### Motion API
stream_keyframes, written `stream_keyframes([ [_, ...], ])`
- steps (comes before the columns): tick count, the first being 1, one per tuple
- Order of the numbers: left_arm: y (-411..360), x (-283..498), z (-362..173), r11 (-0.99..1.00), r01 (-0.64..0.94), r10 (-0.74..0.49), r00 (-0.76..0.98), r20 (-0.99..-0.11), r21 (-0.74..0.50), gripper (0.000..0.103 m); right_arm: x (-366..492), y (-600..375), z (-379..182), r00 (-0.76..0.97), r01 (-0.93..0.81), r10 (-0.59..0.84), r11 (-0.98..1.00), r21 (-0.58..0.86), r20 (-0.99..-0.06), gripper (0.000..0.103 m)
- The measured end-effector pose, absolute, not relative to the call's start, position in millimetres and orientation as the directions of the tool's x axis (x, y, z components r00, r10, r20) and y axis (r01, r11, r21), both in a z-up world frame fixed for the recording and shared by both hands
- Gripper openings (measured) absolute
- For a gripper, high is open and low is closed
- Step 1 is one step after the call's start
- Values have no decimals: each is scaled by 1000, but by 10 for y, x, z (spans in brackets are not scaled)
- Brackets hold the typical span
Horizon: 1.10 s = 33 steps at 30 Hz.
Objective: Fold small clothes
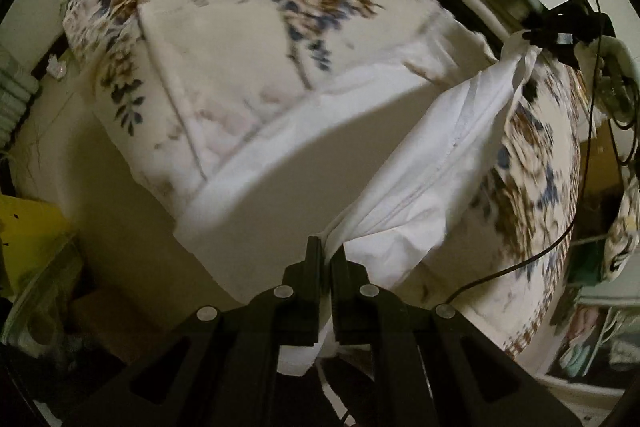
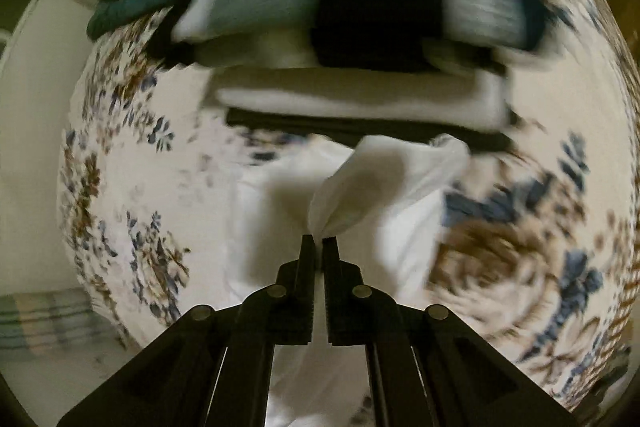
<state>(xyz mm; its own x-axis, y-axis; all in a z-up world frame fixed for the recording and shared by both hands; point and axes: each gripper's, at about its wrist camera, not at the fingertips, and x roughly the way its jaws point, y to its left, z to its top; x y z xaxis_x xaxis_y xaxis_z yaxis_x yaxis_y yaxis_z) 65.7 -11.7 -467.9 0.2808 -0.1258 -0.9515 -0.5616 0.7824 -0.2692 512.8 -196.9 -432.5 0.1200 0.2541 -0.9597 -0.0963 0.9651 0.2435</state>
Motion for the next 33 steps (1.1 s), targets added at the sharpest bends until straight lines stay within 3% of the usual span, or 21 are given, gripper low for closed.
stream_keyframes([
  [6,461,642,-5146,750,-598,-159,249,-955,-281,2,5202,-853,-4770,124,-206,116,975,89,-985,4],
  [13,849,600,-5777,733,-623,-232,145,-962,-271,7,5226,-424,-5315,91,-255,7,967,-17,-996,8],
  [14,891,542,-5791,724,-631,-241,147,-959,-279,7,5206,-452,-5328,66,-247,19,969,2,-998,18],
  [15,931,474,-5791,719,-640,-238,143,-961,-273,7,5158,-498,-5320,31,-237,50,971,41,-998,36],
  [17,977,357,-5776,709,-650,-241,141,-960,-273,13,4992,-605,-5241,-10,-232,104,967,104,-995,56],
  [22,1046,69,-5733,639,-701,-292,159,-943,-316,31,3794,-1007,-4929,-63,-310,168,934,179,-984,59],
  [29,978,25,-5685,616,-716,-292,178,-940,-328,32,1755,-1465,-5656,-405,-156,247,930,333,-881,59],
  [33,897,-35,-5624,603,-727,-271,199,-942,-328,32,1216,-1637,-6010,-435,-16,324,930,367,-840,59],
])
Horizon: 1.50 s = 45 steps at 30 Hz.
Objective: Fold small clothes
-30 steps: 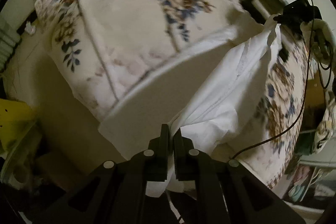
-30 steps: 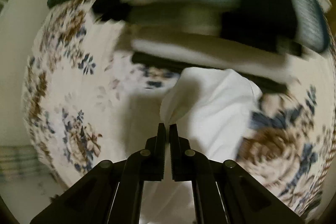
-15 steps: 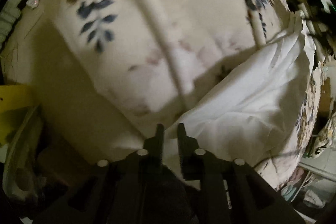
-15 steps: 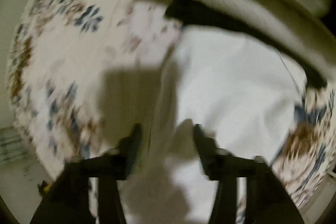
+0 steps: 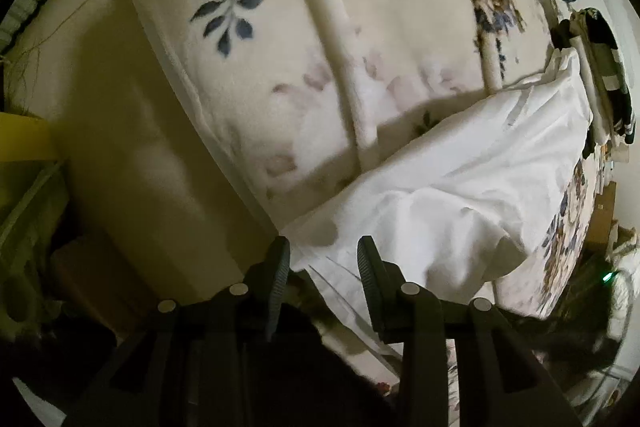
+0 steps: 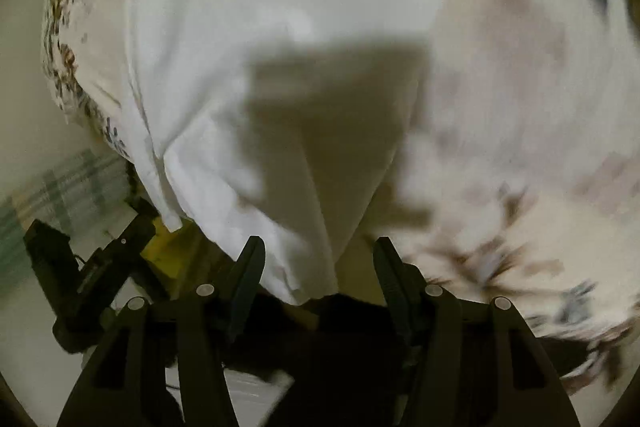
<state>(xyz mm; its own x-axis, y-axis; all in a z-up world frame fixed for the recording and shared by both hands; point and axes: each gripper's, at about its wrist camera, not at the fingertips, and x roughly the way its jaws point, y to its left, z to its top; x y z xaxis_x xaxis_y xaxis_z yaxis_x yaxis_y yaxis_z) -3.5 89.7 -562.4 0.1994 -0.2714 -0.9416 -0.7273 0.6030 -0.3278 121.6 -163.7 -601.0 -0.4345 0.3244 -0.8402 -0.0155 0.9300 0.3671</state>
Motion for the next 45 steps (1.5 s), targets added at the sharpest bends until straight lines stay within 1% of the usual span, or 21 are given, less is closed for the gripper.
stream_keyframes([
  [4,872,-150,-5533,592,-734,-250,224,-942,-332,32,911,-1737,-6160,-408,68,383,918,391,-829,56],
  [6,844,-185,-5517,567,-749,-252,238,-938,-343,33,819,-1759,-6190,-378,64,389,916,396,-840,33],
  [9,824,-156,-5566,499,-768,-293,287,-912,-402,35,678,-1811,-6223,-355,79,411,908,411,-840,10],
  [10,807,-143,-5598,478,-770,-308,305,-901,-423,38,636,-1831,-6220,-347,85,420,905,418,-838,9],
  [11,786,-104,-5638,462,-774,-316,312,-896,-433,43,609,-1845,-6210,-340,91,427,901,423,-837,9],
  [16,770,-44,-5917,402,-819,-313,296,-902,-409,44,585,-1882,-6160,-349,137,461,886,443,-816,11],
  [17,783,-30,-5988,396,-828,-306,289,-907,-397,44,589,-1902,-6176,-353,149,469,882,447,-810,17],
  [18,795,-22,-6029,393,-833,-297,286,-911,-390,42,579,-1925,-6180,-353,163,478,878,450,-804,28],
  [19,817,-46,-6051,392,-836,-287,286,-914,-384,41,573,-1951,-6188,-351,177,483,875,450,-802,32],
  [20,831,-42,-6061,393,-837,-270,291,-918,-381,30,570,-1973,-6203,-350,189,491,871,453,-798,34],
  [21,839,-44,-6055,400,-836,-256,291,-922,-375,4,571,-1972,-6228,-353,197,496,868,455,-793,34],
  [23,862,-28,-5992,430,-827,-222,291,-931,-362,2,562,-1966,-6295,-357,214,502,865,454,-788,34],
  [24,872,-32,-5947,439,-824,-205,298,-932,-359,1,544,-1978,-6310,-352,219,508,861,458,-786,28],
  [26,909,-52,-5812,459,-812,-179,313,-933,-361,1,523,-1872,-6312,-342,207,500,866,455,-796,7],
  [30,1013,-134,-5597,484,-796,-154,331,-931,-363,0,416,-1809,-6173,-321,140,473,880,453,-820,3],
  [35,1222,-285,-5619,498,-805,-122,305,-945,-324,0,262,-1712,-6040,-338,49,431,896,441,-837,3],
  [38,1288,-354,-5710,453,-817,-160,320,-934,-358,0,203,-1726,-6055,-362,4,377,915,403,-852,2],
  [41,1243,-391,-5765,397,-810,-249,357,-900,-432,5,227,-1645,-6096,-374,-14,342,927,374,-862,4],
  [43,1142,-405,-5789,388,-803,-289,359,-887,-452,16,253,-1702,-6118,-393,40,377,918,394,-839,8],
  [44,1065,-413,-5804,388,-797,-304,362,-881,-462,30,268,-1744,-6117,-398,69,402,909,411,-824,18],
  [45,1007,-414,-5820,388,-796,-312,361,-879,-465,44,282,-1790,-6101,-396,95,430,898,429,-812,32],
])
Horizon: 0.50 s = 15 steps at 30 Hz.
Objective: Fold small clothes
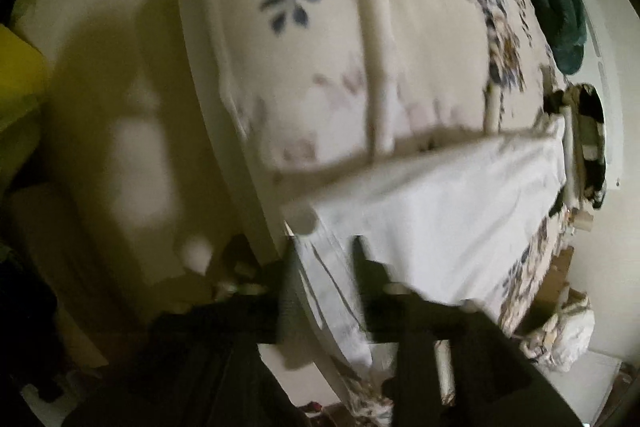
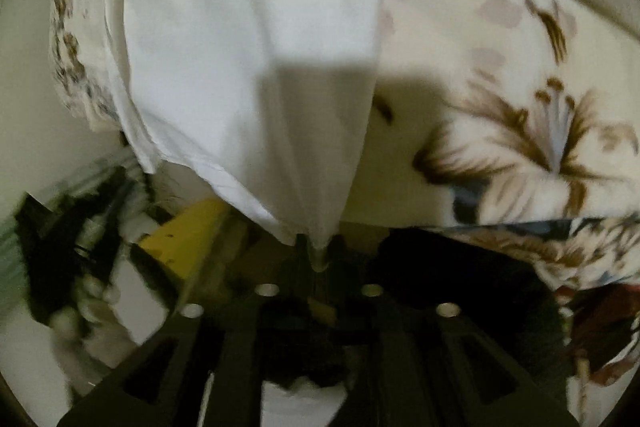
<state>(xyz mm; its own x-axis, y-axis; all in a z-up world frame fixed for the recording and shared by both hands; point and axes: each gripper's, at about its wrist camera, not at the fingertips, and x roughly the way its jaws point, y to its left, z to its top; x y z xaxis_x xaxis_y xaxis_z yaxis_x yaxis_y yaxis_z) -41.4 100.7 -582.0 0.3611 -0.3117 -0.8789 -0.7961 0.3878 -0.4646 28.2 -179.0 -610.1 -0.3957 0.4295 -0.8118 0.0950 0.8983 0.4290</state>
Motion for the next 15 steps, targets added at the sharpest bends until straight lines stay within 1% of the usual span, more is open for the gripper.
stream_keyframes([
  [1,967,-414,-5839,386,-797,-316,359,-878,-465,47,303,-1986,-6077,-390,110,447,890,442,-805,38],
  [2,918,-405,-5880,381,-799,-323,356,-877,-465,47,317,-2015,-6050,-379,128,469,881,456,-798,45],
  [5,877,-330,-5994,369,-809,-334,344,-878,-457,47,350,-2062,-6041,-367,151,484,873,463,-794,51],
  [6,877,-276,-6044,378,-817,-308,332,-891,-435,44,358,-2070,-6065,-370,162,485,873,459,-792,51],
  [7,890,-247,-6075,386,-823,-290,321,-902,-417,44,352,-2080,-6104,-370,183,493,870,458,-788,51],
  [8,902,-211,-6096,390,-824,-275,321,-906,-411,33,318,-2071,-6152,-369,203,500,866,457,-783,51],
  [9,921,-173,-6100,395,-824,-263,323,-909,-407,2,320,-2088,-6184,-364,228,507,862,454,-781,50],
  [10,934,-143,-6102,399,-827,-256,315,-914,-397,2,314,-2125,-6210,-357,241,511,859,451,-782,44],
  [11,974,-134,-6065,397,-827,-238,326,-915,-398,2,294,-2163,-6219,-349,251,506,861,442,-789,18],
  [12,1003,-138,-6017,403,-824,-218,336,-916,-399,1,283,-2142,-6236,-353,254,498,866,431,-792,5],
  [13,1041,-138,-5930,420,-820,-186,341,-921,-389,1,262,-2146,-6232,-351,257,496,867,428,-794,5],
  [15,1104,-165,-5839,434,-813,-171,350,-921,-389,1,194,-2143,-6221,-343,234,480,876,422,-807,3],
])
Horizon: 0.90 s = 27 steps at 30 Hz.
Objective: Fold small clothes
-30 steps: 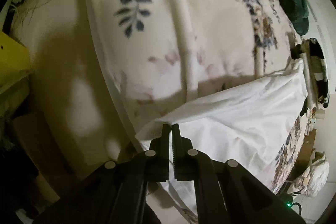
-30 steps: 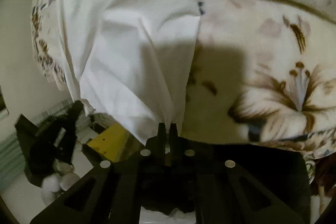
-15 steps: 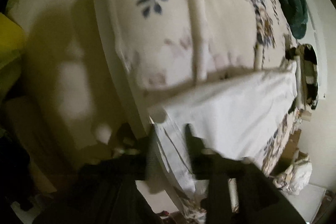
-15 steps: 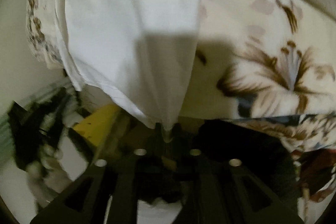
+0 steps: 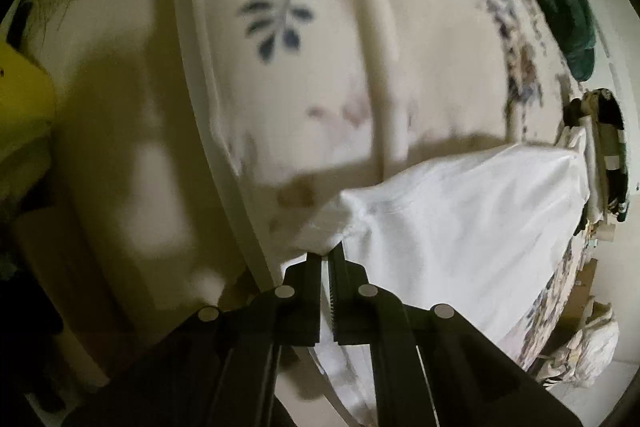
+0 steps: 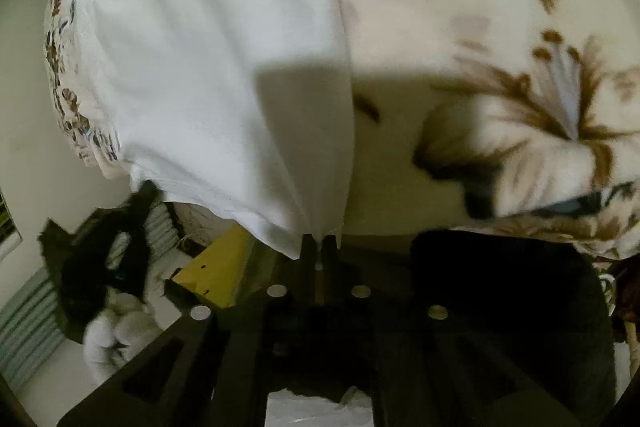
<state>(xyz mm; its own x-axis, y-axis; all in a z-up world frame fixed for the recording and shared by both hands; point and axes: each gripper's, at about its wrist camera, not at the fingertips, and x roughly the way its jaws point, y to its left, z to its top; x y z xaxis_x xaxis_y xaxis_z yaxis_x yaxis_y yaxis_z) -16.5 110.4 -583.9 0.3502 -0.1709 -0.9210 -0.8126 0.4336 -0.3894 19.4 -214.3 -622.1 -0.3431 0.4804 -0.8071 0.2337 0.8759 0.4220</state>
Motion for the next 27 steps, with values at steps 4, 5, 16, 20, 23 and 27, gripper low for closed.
stream_keyframes([
  [4,1191,-245,-5910,449,-819,-184,306,-934,-357,2,167,-2127,-6244,-377,196,441,897,395,-815,3],
  [5,1204,-275,-5926,457,-818,-188,295,-937,-349,2,179,-2102,-6291,-404,194,432,902,386,-806,3],
  [16,1014,201,-4955,687,-674,-97,283,-954,-270,34,744,-2356,-5629,-323,164,518,855,492,-792,58],
  [20,930,866,-4541,738,-567,-140,401,-905,-365,61,1303,-2620,-5174,-196,149,577,817,558,-793,70],
  [23,833,1536,-4472,766,-485,-200,444,-873,-422,61,1870,-2859,-4966,-86,148,590,805,575,-803,70],
  [27,585,2648,-4570,798,-347,-311,464,-830,-493,61,2757,-3134,-4957,26,169,563,812,559,-826,70],
])
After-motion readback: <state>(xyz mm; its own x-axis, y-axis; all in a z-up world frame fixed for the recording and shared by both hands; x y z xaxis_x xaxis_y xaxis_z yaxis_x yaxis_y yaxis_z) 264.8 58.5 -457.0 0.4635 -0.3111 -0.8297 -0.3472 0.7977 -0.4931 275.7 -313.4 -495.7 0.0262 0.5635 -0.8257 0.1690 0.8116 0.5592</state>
